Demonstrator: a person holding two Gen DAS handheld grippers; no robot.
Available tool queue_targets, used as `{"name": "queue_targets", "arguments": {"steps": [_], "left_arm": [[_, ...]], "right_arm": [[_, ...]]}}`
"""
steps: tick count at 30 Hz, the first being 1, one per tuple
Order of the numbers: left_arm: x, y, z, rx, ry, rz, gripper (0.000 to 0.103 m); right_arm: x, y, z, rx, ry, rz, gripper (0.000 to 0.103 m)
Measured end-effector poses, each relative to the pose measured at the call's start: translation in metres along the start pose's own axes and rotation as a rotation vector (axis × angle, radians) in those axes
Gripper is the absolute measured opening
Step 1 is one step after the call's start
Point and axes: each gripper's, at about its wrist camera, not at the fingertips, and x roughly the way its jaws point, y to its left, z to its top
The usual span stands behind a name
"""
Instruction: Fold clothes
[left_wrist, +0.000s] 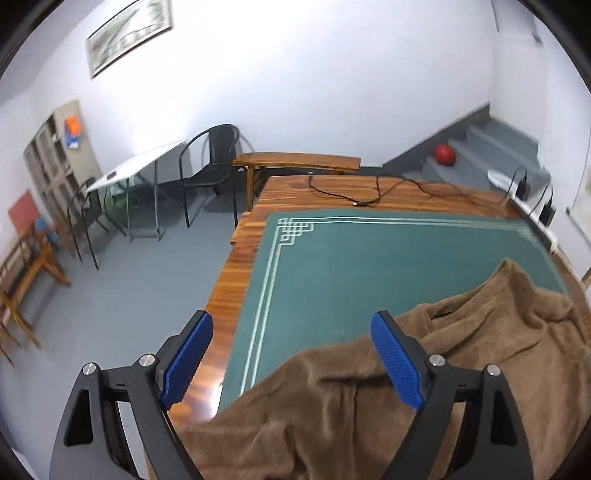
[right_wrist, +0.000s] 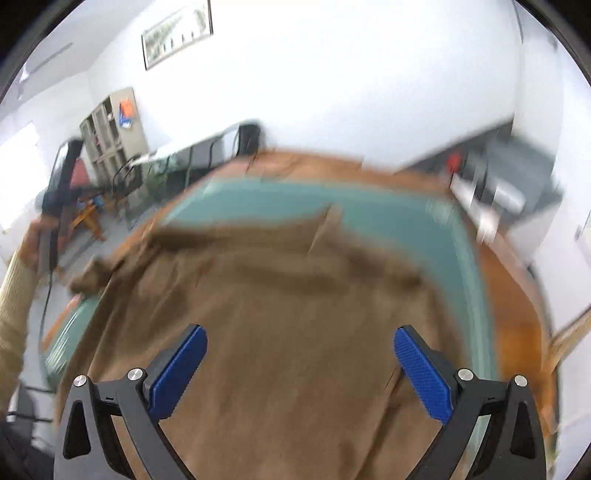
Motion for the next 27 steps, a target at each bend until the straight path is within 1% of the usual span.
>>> {"name": "queue_targets", "arguments": {"steps": [2, 3, 4, 5, 7, 9, 12, 16, 17, 18, 19, 20, 21, 22, 23, 24, 27], "left_arm": [[0.022, -0.014, 0.012, 0.017, 0.020, -0.019, 0.090], [0.037, -0.020, 0.017, 0.028, 0.038, -0.016, 0.090], [0.054, -0.028, 0.021, 0.041, 0.070, -0.008, 0.090], [0.068, -0.035, 0.021, 0.053, 0.107, 0.002, 0.090], [0.100, -0.042, 0.014, 0.068, 0.186, 0.026, 0.090], [0.117, -0.044, 0.000, 0.074, 0.233, 0.002, 0.090], [0.118, -0.041, -0.030, 0.073, 0.251, -0.052, 0.090], [0.104, -0.030, -0.062, 0.005, 0.241, -0.099, 0.090], [0.099, -0.027, -0.068, -0.011, 0.234, -0.108, 0.090], [0.095, -0.025, -0.073, -0.014, 0.222, -0.109, 0.090], [0.091, -0.026, -0.077, -0.011, 0.209, -0.106, 0.090], [0.088, -0.026, -0.080, -0.009, 0.197, -0.102, 0.090], [0.086, -0.027, -0.083, -0.010, 0.187, -0.099, 0.090], [0.084, -0.027, -0.085, -0.012, 0.178, -0.097, 0.090], [0.083, -0.026, -0.087, -0.019, 0.171, -0.099, 0.090], [0.084, -0.024, -0.088, -0.040, 0.172, -0.115, 0.090], [0.092, -0.014, -0.090, -0.104, 0.181, -0.156, 0.090]], "right_arm": [[0.010, -0.006, 0.029, -0.001, -0.048, -0.034, 0.103], [0.018, -0.009, 0.045, 0.002, -0.070, -0.051, 0.103], [0.025, -0.013, 0.060, 0.005, -0.093, -0.068, 0.103], [0.036, -0.017, 0.073, 0.029, -0.103, -0.067, 0.103], [0.065, -0.026, 0.094, 0.098, -0.090, -0.038, 0.103], [0.092, -0.028, 0.103, 0.134, -0.044, 0.023, 0.103], [0.135, -0.016, 0.106, 0.170, 0.017, 0.201, 0.103], [0.196, 0.006, 0.113, 0.239, 0.100, 0.448, 0.102], [0.207, 0.017, 0.114, 0.240, 0.116, 0.496, 0.100], [0.220, 0.032, 0.117, 0.233, 0.140, 0.533, 0.091], [0.234, 0.047, 0.119, 0.225, 0.164, 0.569, 0.077], [0.248, 0.064, 0.119, 0.219, 0.209, 0.614, 0.070], [0.257, 0.081, 0.115, 0.207, 0.242, 0.634, 0.059], [0.265, 0.094, 0.113, 0.187, 0.271, 0.632, 0.056], [0.273, 0.105, 0.111, 0.158, 0.293, 0.617, 0.056], [0.281, 0.118, 0.109, 0.119, 0.311, 0.594, 0.056], [0.297, 0.137, 0.108, 0.049, 0.353, 0.553, 0.056]]}}
